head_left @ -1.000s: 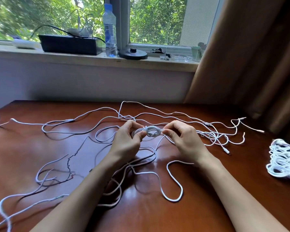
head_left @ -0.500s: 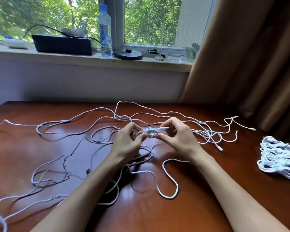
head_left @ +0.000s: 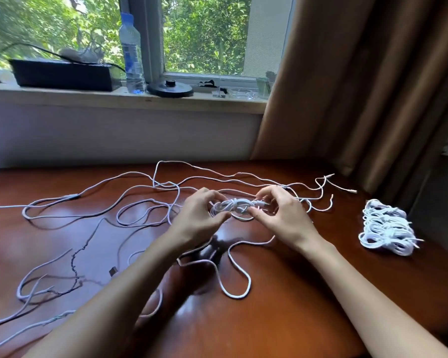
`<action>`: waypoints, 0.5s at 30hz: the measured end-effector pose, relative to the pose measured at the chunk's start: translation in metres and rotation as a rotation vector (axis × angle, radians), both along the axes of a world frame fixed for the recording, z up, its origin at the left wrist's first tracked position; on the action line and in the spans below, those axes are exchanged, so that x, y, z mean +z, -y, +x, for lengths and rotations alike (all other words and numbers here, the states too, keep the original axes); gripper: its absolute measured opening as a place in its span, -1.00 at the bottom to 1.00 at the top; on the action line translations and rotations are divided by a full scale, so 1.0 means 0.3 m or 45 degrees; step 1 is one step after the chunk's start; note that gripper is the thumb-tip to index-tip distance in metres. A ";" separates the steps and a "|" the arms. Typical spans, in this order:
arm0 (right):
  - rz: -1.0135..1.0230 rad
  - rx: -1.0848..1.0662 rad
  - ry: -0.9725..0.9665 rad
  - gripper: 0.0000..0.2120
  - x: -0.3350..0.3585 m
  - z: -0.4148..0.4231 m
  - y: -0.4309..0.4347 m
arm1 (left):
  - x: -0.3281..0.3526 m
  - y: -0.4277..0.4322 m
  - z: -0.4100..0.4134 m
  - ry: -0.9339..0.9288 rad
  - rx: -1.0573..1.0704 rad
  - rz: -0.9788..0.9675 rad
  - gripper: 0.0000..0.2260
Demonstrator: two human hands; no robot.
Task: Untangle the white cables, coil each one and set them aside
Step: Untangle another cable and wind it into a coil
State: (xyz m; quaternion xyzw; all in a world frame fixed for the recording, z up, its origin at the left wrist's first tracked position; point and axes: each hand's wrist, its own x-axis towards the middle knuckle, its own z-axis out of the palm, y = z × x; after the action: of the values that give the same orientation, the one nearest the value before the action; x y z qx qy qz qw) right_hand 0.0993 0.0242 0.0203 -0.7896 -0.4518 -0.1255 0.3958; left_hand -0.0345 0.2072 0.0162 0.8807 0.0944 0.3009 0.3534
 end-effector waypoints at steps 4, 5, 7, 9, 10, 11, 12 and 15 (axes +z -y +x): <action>-0.030 -0.113 0.019 -0.75 0.008 0.013 0.101 | 0.040 0.065 0.055 -0.039 -0.067 0.112 -0.86; -0.039 -0.146 0.013 -0.74 0.009 0.016 0.128 | 0.048 0.084 0.068 -0.057 -0.070 0.143 -0.87; -0.056 -0.220 0.014 -0.75 0.012 0.023 0.186 | 0.055 0.120 0.102 -0.090 -0.075 0.203 -0.86; -0.061 -0.287 0.016 -0.76 0.015 0.031 0.246 | 0.057 0.161 0.139 -0.114 -0.089 0.248 -0.83; -0.057 -0.304 0.019 -0.77 0.017 0.035 0.274 | 0.058 0.184 0.156 -0.112 -0.099 0.257 -0.82; -0.051 -0.318 0.021 -0.77 0.018 0.040 0.303 | 0.059 0.209 0.175 -0.103 -0.115 0.262 -0.81; -0.043 -0.335 0.021 -0.78 0.019 0.045 0.332 | 0.061 0.234 0.192 -0.095 -0.134 0.271 -0.81; -0.045 -0.396 0.008 -0.80 0.015 0.059 0.417 | 0.069 0.315 0.234 -0.097 -0.174 0.310 -0.81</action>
State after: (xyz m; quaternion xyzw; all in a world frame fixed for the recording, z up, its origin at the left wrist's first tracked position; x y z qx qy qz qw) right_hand 0.1171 -0.1011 0.0249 -0.8565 -0.3274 -0.1799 0.3560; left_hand 0.0357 0.1127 0.0368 0.9322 0.0103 0.2516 0.2599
